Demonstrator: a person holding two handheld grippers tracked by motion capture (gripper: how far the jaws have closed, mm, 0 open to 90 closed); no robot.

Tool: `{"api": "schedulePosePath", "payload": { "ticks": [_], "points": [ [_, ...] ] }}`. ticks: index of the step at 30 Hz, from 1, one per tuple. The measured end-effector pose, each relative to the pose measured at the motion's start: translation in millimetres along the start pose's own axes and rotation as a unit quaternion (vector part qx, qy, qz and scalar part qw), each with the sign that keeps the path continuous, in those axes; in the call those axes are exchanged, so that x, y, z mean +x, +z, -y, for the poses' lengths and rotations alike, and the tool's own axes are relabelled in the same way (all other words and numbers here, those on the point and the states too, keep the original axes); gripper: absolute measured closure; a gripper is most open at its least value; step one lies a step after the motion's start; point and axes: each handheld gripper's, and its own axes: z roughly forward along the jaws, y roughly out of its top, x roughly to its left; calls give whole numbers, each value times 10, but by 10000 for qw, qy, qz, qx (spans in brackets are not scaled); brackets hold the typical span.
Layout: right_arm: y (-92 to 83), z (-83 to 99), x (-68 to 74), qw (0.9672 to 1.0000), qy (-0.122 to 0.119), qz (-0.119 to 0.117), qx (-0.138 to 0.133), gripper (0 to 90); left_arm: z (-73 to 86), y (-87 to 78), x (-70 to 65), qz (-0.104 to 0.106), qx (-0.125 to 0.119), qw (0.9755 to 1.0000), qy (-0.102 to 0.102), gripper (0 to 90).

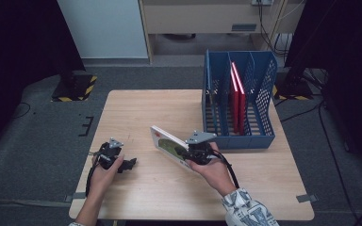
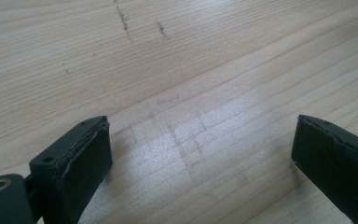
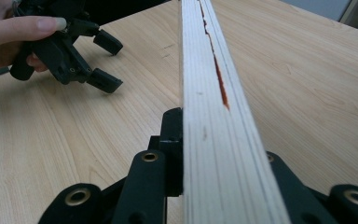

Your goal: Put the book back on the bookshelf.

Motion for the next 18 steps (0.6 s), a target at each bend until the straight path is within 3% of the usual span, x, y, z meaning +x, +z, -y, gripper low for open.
{"api": "schedulePosePath", "payload": {
  "ticks": [11, 18],
  "points": [
    [-186, -13, -19, 9999, 3, 17, -110, 756, 10, 14, -15, -13, 30, 10000, 62, 31],
    [-369, 19, -55, 9998, 41, 72, -178, 756, 46, 30, -32, -10, -140, 9999, 17, 5]
  ]
}}
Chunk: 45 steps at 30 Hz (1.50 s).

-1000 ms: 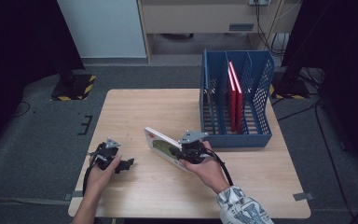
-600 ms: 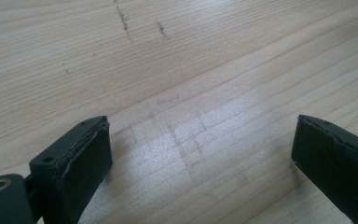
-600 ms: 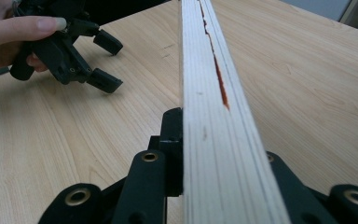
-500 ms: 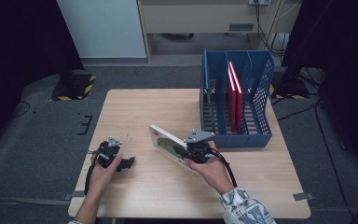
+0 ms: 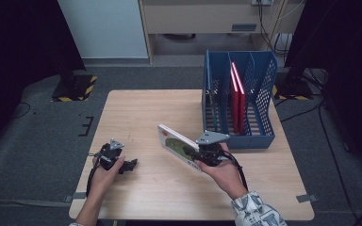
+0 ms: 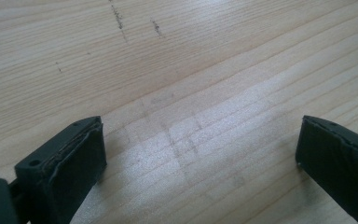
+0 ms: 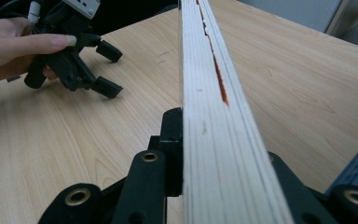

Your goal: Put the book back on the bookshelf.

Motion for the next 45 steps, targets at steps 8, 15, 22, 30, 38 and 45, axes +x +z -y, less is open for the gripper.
{"api": "schedulePosePath", "payload": {
  "ticks": [8, 15, 22, 30, 38, 45],
  "points": [
    [-242, 93, -63, 9999, 79, 135, -39, 756, 47, 12, -19, -61, -227, 9997, -42, 0],
    [-380, 167, -116, 9996, 148, 221, -47, 756, 52, 16, -23, -73, -266, 9996, -53, 0],
    [-504, 204, -129, 9995, 142, 274, -69, 755, 51, 14, -24, -80, -251, 9996, -48, 0],
    [-622, 262, -137, 9992, 183, 349, -101, 756, 50, 15, -27, -87, -251, 9996, -56, 0],
    [-747, 351, -190, 9987, 307, 379, -135, 756, 51, 15, -29, -94, -253, 9996, -64, 0],
    [-838, 310, -249, 9978, 384, 490, -229, 756, 51, 15, -30, -94, -253, 9996, -65, 0]
  ]
}}
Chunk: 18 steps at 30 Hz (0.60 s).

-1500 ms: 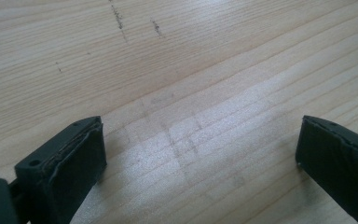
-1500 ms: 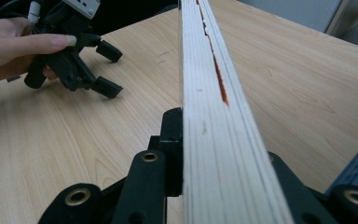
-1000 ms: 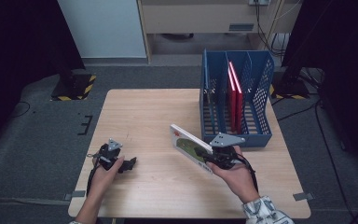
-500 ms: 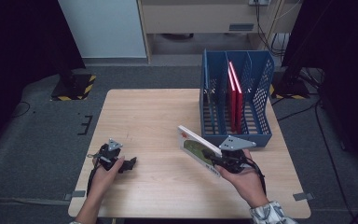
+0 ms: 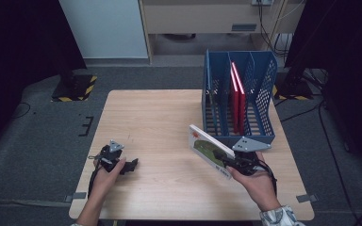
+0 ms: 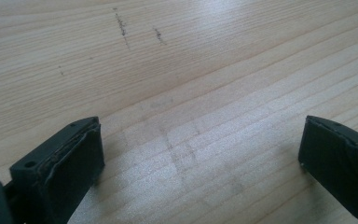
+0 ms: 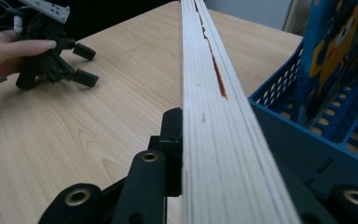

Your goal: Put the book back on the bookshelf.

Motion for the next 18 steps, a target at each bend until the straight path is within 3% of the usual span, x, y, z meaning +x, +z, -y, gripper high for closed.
{"api": "schedulePosePath", "payload": {
  "ticks": [10, 18],
  "points": [
    [-148, -144, -48, 9999, -27, 119, -103, 756, 0, 0, 0, 1, -1, 10000, 0, 0],
    [-278, -176, -114, 9994, 84, 261, -221, 756, 0, 0, 0, 0, -2, 10000, 0, 0]
  ]
}}
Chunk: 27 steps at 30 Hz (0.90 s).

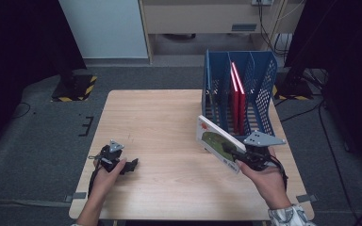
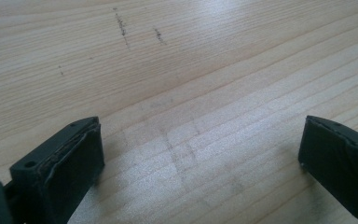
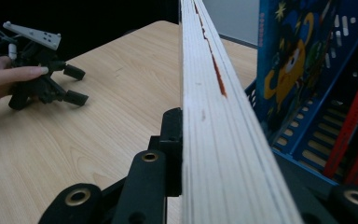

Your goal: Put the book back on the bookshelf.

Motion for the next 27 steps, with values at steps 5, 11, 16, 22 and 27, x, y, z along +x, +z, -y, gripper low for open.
{"api": "schedulePosePath", "payload": {
  "ticks": [5, 11, 16, 22, 27],
  "points": [
    [-81, -12, -56, 9999, 5, 117, -35, 756, 0, 0, 0, 0, 2, 10000, 0, 0],
    [-169, -17, -126, 9996, 55, 267, -86, 756, 0, 0, 0, 0, 1, 10000, -1, 0],
    [-254, -2, -182, 9991, 77, 396, -94, 756, 0, 0, 0, 0, 2, 10000, 2, 0],
    [-339, 10, -254, 9984, 144, 529, -141, 756, -1, 0, 0, -1, 3, 10000, 0, 0],
    [-389, 21, -314, 9967, 218, 762, -163, 755, -1, 0, 0, -2, 2, 10000, -1, 0]
  ]
}}
